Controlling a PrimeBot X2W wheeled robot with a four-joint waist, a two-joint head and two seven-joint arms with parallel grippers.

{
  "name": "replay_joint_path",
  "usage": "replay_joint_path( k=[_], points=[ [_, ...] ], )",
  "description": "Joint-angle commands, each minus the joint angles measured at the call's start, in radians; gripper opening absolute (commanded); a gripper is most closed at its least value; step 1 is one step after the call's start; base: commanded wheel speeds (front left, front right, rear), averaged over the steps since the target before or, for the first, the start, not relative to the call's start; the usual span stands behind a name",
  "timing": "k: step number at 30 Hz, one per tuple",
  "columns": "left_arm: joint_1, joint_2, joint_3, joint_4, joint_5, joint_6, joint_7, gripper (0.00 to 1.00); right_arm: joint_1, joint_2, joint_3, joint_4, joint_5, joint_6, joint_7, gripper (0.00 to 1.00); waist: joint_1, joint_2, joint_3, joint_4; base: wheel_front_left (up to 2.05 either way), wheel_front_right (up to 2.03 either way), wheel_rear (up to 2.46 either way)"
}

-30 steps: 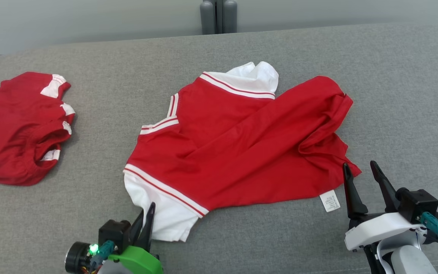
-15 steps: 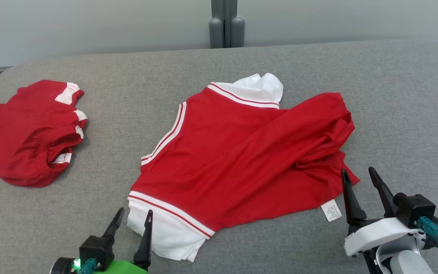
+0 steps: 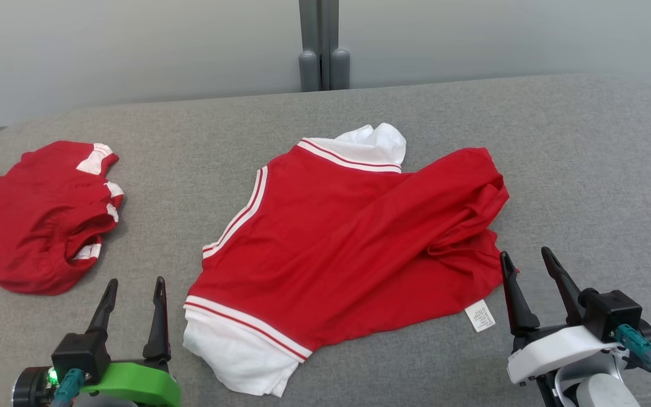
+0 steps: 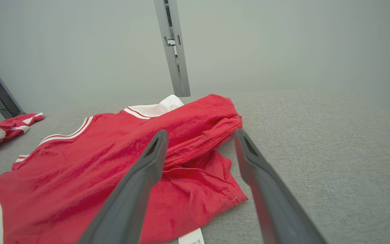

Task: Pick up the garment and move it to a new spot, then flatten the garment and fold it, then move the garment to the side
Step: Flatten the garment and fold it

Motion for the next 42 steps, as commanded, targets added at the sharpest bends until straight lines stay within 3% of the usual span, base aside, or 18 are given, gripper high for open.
replay_joint_path(
  k=[1, 20, 42],
  points=[
    [-0.017, -0.004, 0.014, -0.004, 0.005, -0.003, -0.003, 1.0, 0.01, -0.002, -0.005, -0.007, -0.009, -0.002, -0.003, 1.0, 0.0, -0.0001, -0.006, -0.006, 0.0, 0.0, 0.0],
    [0.05, -0.053, 0.122, -0.031, 0.056, -0.079, -0.004, 1.0, 0.075, -0.009, -0.041, -0.06, -0.043, -0.002, 0.023, 1.0, 0.0, -0.0001, -0.058, -0.017, 0.0, 0.0, 0.0],
    [0.054, -0.067, 0.159, -0.011, 0.084, -0.097, -0.004, 1.0, 0.11, -0.005, -0.031, -0.128, -0.05, -0.002, 0.056, 1.0, 0.0, -0.0001, -0.066, -0.005, 0.0, 0.0, 0.0]
  ],
)
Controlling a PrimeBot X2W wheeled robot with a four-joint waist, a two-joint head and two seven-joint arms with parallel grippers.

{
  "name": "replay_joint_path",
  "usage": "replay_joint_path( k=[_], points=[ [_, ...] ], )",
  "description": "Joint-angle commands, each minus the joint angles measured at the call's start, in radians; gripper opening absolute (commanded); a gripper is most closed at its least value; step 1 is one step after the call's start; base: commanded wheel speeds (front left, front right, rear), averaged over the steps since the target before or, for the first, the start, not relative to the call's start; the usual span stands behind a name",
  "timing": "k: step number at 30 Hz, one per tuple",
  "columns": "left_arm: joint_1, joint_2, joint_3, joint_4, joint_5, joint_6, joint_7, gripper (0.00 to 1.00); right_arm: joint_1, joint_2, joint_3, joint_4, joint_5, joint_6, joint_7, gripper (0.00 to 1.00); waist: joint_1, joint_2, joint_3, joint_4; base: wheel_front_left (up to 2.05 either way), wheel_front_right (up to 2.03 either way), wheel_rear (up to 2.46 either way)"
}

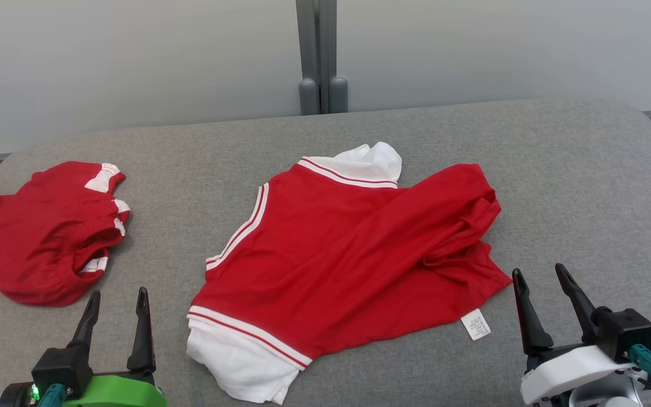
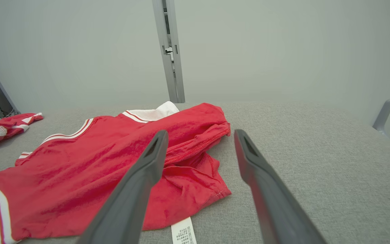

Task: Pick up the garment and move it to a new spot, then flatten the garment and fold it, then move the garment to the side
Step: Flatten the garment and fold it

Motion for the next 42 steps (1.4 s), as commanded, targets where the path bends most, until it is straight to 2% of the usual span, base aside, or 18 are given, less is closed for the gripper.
replay_joint_path(
  k=[1, 29, 35, 42],
  points=[
    [0.015, -0.001, 0.006, 0.001, 0.003, -0.002, -0.003, 1.0, 0.009, -0.001, 0.002, -0.006, -0.009, -0.002, 0.004, 1.0, 0.0, -0.0001, -0.001, 0.0, 0.0, 0.0, 0.0],
    [0.016, -0.01, 0.011, 0.018, 0.016, -0.016, -0.003, 1.0, 0.01, -0.002, 0.004, 0.008, -0.004, -0.002, 0.005, 1.0, 0.0, -0.0001, 0.0, 0.002, 0.0, 0.0, 0.0],
    [-0.008, -0.002, -0.033, 0.069, 0.027, -0.026, -0.002, 1.0, -0.013, -0.009, 0.0, 0.033, -0.001, -0.002, 0.0, 1.0, 0.0, -0.0001, 0.011, 0.005, 0.0, 0.0, 0.0],
    [-0.062, 0.013, -0.127, 0.159, 0.039, -0.039, -0.002, 1.0, -0.078, -0.028, 0.004, 0.117, -0.007, -0.002, -0.007, 1.0, 0.0, -0.0001, 0.043, 0.013, 0.0, 0.0, 0.0]
  ],
)
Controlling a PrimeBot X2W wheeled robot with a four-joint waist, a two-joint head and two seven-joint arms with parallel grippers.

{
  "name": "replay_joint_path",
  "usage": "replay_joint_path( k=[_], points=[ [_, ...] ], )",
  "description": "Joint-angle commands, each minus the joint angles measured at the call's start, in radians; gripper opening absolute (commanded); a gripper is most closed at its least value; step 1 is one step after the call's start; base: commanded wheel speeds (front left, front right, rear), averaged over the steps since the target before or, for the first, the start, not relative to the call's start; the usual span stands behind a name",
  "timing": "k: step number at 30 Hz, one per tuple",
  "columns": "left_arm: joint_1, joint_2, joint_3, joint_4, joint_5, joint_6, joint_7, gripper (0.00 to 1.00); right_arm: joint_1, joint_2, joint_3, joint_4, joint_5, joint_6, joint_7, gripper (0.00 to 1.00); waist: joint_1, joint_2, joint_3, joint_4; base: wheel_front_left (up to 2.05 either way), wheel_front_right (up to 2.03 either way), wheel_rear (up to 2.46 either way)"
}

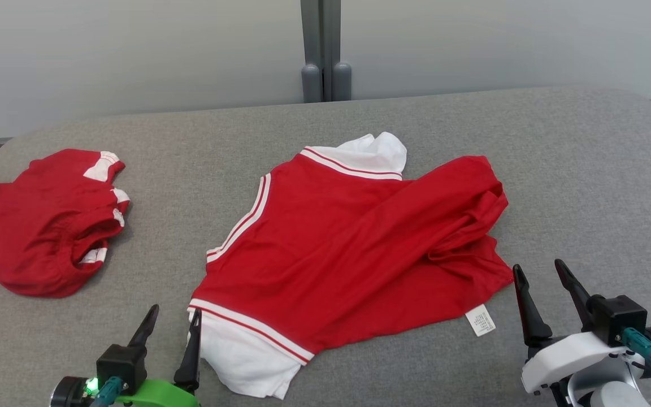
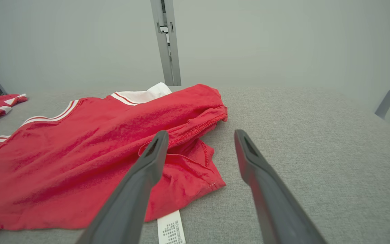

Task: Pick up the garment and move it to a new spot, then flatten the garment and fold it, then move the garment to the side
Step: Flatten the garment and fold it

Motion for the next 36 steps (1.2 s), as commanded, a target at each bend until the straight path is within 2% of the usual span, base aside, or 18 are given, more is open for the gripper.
replay_joint_path(
  k=[1, 14, 26, 27, 28, 29, 30, 31, 36],
  points=[
    [-0.028, 0.011, -0.011, 0.019, 0.004, -0.004, 0.0, 1.0, -0.02, -0.005, 0.003, 0.019, -0.003, -0.002, -0.007, 1.0, 0.0, -0.0001, 0.014, 0.007, 0.0, 0.0, 0.0],
    [-0.137, 0.032, -0.158, 0.193, -0.056, -0.007, 0.0, 1.0, -0.203, -0.043, 0.035, 0.316, 0.0, -0.002, -0.03, 1.0, 0.0, -0.0001, 0.1, 0.02, 0.0, 0.0, 0.0],
    [-0.152, 0.02, -0.24, 0.25, -0.108, -0.008, 0.0, 1.0, -0.299, -0.053, 0.051, 0.545, 0.027, -0.002, -0.053, 1.0, 0.0, -0.0001, 0.128, 0.044, 0.0, 0.0, 0.0],
    [-0.158, 0.021, -0.247, 0.253, -0.114, -0.008, 0.0, 0.88, -0.308, -0.052, 0.052, 0.562, 0.035, -0.002, -0.052, 1.0, 0.0, -0.0001, 0.13, 0.046, 0.0, 0.0, 0.0],
    [-0.162, 0.022, -0.255, 0.257, -0.117, -0.007, 0.0, 0.48, -0.314, -0.05, 0.054, 0.578, 0.043, -0.002, -0.052, 1.0, 0.0, -0.0001, 0.132, 0.047, 0.0, 0.0, 0.0],
    [-0.167, 0.02, -0.263, 0.263, -0.121, -0.007, 0.0, 0.31, -0.324, -0.048, 0.057, 0.595, 0.051, -0.002, -0.053, 0.82, 0.0, -0.0001, 0.134, 0.049, 0.0, 0.0, 0.0],
    [-0.169, 0.019, -0.269, 0.266, -0.125, -0.007, 0.0, 0.0, -0.331, -0.046, 0.059, 0.608, 0.06, -0.002, -0.052, 0.47, 0.0, -0.0001, 0.136, 0.049, 0.0, 0.0, 0.0],
    [-0.174, 0.019, -0.276, 0.27, -0.131, -0.007, 0.0, 0.0, -0.338, -0.043, 0.064, 0.622, 0.07, -0.002, -0.052, 0.0, 0.0, -0.0001, 0.138, 0.05, 0.0, 0.0, 0.0],
    [-0.182, 0.011, -0.281, 0.244, -0.171, -0.007, 0.0, 0.0, -0.341, -0.028, 0.067, 0.591, 0.121, -0.002, -0.053, 0.0, 0.0, -0.0001, 0.143, 0.051, 0.0, 0.0, 0.0]
  ],
)
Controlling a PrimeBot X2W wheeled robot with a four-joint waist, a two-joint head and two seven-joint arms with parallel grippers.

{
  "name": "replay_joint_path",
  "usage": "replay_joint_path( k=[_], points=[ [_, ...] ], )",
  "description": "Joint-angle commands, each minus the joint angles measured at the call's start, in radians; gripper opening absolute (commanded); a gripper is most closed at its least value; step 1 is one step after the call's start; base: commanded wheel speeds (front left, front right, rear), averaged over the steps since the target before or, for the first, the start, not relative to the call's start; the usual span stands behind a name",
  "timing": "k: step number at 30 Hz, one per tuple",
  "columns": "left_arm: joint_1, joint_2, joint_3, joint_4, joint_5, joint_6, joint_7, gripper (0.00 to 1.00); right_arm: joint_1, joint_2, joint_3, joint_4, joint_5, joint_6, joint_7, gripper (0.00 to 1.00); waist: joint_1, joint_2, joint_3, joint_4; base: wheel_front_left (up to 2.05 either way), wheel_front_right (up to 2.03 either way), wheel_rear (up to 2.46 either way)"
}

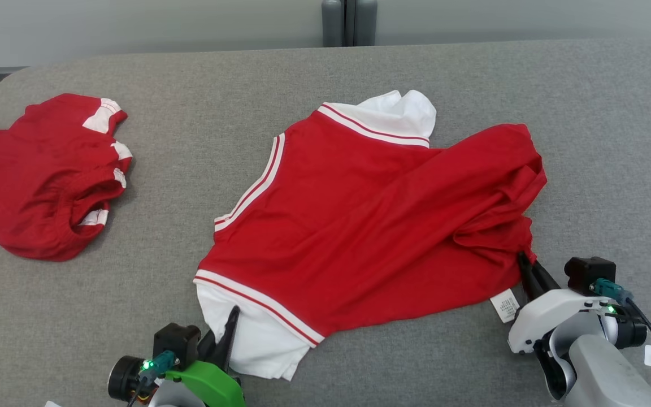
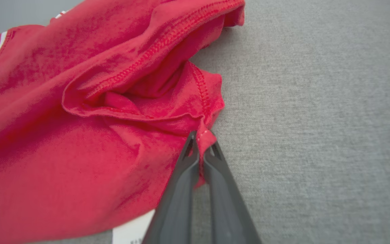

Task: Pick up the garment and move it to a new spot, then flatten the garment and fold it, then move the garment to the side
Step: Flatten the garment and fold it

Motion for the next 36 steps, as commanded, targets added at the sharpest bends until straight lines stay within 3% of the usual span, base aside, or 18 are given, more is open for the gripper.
replay_joint_path(
  k=[1, 4, 10, 16, 20, 24, 29, 36],
  points=[
    [-0.008, -0.005, 0.003, -0.026, -0.022, -0.003, 0.0, 0.0, 0.015, 0.004, -0.011, -0.035, 0.023, -0.002, -0.002, 0.0, 0.0, 0.0, -0.002, 0.001, 0.0, 0.0, 0.0],
    [0.008, -0.015, 0.017, -0.096, -0.071, -0.003, 0.0, 0.0, 0.06, 0.008, -0.011, -0.112, 0.04, -0.002, -0.002, 0.0, 0.0, 0.0, -0.007, 0.003, 0.0, 0.0, 0.0],
    [-0.044, 0.034, 0.011, -0.232, -0.137, -0.003, 0.0, 0.0, 0.056, -0.015, 0.019, -0.258, 0.054, -0.002, -0.003, 0.0, 0.0, 0.0, -0.005, -0.014, 0.0, 0.0, 0.0],
    [-0.237, 0.1, -0.003, -0.305, -0.264, -0.003, 0.076, 0.0, -0.107, -0.065, 0.082, -0.326, 0.099, -0.002, 0.049, 0.0, 0.0, 0.0, 0.044, -0.033, 0.0, 0.0, 0.0],
    [-0.455, 0.147, 0.009, -0.299, -0.346, -0.003, 0.168, 0.0, -0.307, -0.099, 0.114, -0.338, 0.132, -0.002, 0.132, 0.0, 0.0, 0.0, 0.137, -0.043, 0.0, 0.0, 0.0],
    [-0.721, 0.167, 0.019, -0.241, -0.392, -0.003, 0.247, 0.0, -0.546, -0.126, 0.111, -0.294, 0.171, -0.002, 0.219, 0.0, 0.0, 0.0, 0.253, -0.056, 0.0, 0.0, 0.0],
    [-1.079, 0.162, 0.072, -0.097, -0.419, 0.003, 0.304, 0.0, -0.879, -0.112, 0.029, -0.167, 0.226, -0.002, 0.317, 0.0, 0.0, 0.0, 0.379, -0.08, 0.0, 0.0, 0.0],
    [-1.46, 0.149, 0.066, 0.095, -0.364, 0.004, 0.276, 0.0, -1.236, -0.073, -0.049, 0.009, 0.196, -0.002, 0.314, 0.0, 0.0, 0.0, 0.446, -0.127, 0.0, 0.0, 0.0]
  ],
)
